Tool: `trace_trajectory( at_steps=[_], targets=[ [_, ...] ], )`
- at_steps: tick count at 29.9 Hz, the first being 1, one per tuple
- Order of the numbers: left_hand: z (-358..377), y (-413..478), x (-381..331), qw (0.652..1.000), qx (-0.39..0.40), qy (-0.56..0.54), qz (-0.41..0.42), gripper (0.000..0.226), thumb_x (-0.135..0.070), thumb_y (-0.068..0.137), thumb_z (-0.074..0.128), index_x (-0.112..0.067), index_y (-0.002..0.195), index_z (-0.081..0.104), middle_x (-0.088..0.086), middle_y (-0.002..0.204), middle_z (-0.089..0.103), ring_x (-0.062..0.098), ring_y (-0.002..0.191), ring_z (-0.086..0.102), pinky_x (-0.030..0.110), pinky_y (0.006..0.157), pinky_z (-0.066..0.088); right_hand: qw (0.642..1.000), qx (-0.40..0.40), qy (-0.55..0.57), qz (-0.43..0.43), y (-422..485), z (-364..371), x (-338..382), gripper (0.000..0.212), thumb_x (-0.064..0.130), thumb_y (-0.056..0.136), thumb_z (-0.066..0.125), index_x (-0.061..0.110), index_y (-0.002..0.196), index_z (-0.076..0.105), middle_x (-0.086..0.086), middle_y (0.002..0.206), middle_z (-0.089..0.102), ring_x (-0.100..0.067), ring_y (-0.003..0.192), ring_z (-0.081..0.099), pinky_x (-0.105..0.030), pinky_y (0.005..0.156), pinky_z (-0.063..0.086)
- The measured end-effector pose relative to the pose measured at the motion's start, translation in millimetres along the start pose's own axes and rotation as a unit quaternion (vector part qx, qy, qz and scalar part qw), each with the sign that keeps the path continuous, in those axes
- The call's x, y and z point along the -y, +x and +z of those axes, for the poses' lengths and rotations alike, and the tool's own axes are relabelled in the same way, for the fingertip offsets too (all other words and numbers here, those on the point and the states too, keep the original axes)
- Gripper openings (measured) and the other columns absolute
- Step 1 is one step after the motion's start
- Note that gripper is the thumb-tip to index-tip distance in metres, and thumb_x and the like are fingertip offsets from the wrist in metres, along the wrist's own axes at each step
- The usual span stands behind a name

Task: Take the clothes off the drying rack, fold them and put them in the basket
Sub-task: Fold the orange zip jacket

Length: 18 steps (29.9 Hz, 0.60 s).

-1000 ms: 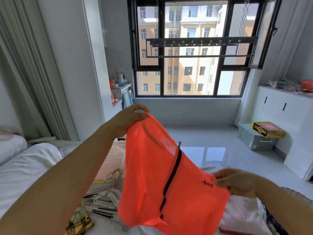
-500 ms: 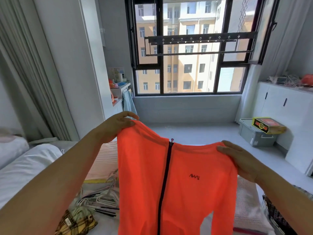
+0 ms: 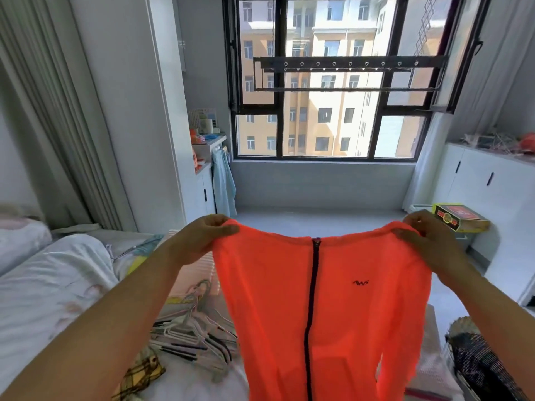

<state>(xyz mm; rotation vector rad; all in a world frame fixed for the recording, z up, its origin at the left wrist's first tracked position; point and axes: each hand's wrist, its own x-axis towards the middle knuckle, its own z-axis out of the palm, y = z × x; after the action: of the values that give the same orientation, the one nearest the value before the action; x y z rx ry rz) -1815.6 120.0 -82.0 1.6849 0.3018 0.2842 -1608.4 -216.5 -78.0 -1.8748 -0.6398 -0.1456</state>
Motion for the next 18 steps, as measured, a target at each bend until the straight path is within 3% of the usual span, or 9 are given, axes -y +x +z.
trace_trajectory(
  at_steps=[3,7,8,13,16,18],
  targets=[
    [3,-1,-6,1.000,-0.013,0.000,-0.005,0.067,-0.053,0.036,0.088,-0.010,0.085,0.069,-0.001,0.071,0.068,0.009,0.064,0.064,0.020,0.059,0.053,0.998,-0.017,-0.063,-0.002,5,0,-5,0.014,0.009,0.085,0.063,0.012,0.075,0.053,-0.004,0.071,0.051,-0.019,0.066,0.045,-0.021,0.055,0.034],
    [9,2,-6,0.995,-0.074,0.058,0.013,0.014,-0.028,0.082,0.067,-0.014,0.086,0.068,0.002,0.079,0.064,0.014,0.074,0.059,0.024,0.067,0.052,0.997,-0.019,-0.075,0.025,3,2,-18,0.022,0.017,0.087,0.062,0.014,0.070,0.048,-0.003,0.067,0.047,-0.020,0.065,0.041,-0.028,0.054,0.028],
    [10,4,-5,0.991,-0.102,0.088,0.021,0.010,-0.023,0.087,0.062,-0.014,0.088,0.068,0.003,0.082,0.063,0.015,0.076,0.057,0.027,0.070,0.050,0.997,-0.020,-0.070,0.027,2,2,-17,0.025,0.017,0.088,0.062,0.013,0.069,0.046,-0.003,0.066,0.045,-0.019,0.062,0.040,-0.028,0.053,0.027],
    [16,10,0,0.957,-0.241,0.144,0.072,0.019,-0.013,0.094,0.052,-0.002,0.101,0.066,0.007,0.084,0.061,0.016,0.075,0.052,0.023,0.064,0.046,0.991,0.064,-0.121,0.012,-4,2,-4,0.031,0.024,0.089,0.060,0.007,0.066,0.048,-0.006,0.062,0.046,-0.016,0.057,0.040,-0.027,0.052,0.025],
    [19,8,-2,0.959,-0.251,0.109,0.072,0.015,-0.015,0.095,0.050,-0.012,0.093,0.064,-0.002,0.076,0.058,0.009,0.068,0.049,0.010,0.054,0.043,0.980,0.119,-0.148,0.054,-5,0,-3,0.038,0.033,0.085,0.064,0.003,0.064,0.056,-0.008,0.058,0.048,-0.017,0.055,0.041,-0.026,0.052,0.026],
    [18,6,-5,0.970,-0.222,0.079,0.060,0.015,-0.019,0.096,0.049,-0.017,0.091,0.063,-0.004,0.081,0.059,0.009,0.074,0.051,0.014,0.063,0.045,0.976,0.147,-0.115,0.113,-7,-4,-6,0.054,0.049,0.075,0.068,-0.005,0.073,0.064,-0.016,0.063,0.056,-0.021,0.058,0.049,-0.026,0.058,0.034]
  ],
)
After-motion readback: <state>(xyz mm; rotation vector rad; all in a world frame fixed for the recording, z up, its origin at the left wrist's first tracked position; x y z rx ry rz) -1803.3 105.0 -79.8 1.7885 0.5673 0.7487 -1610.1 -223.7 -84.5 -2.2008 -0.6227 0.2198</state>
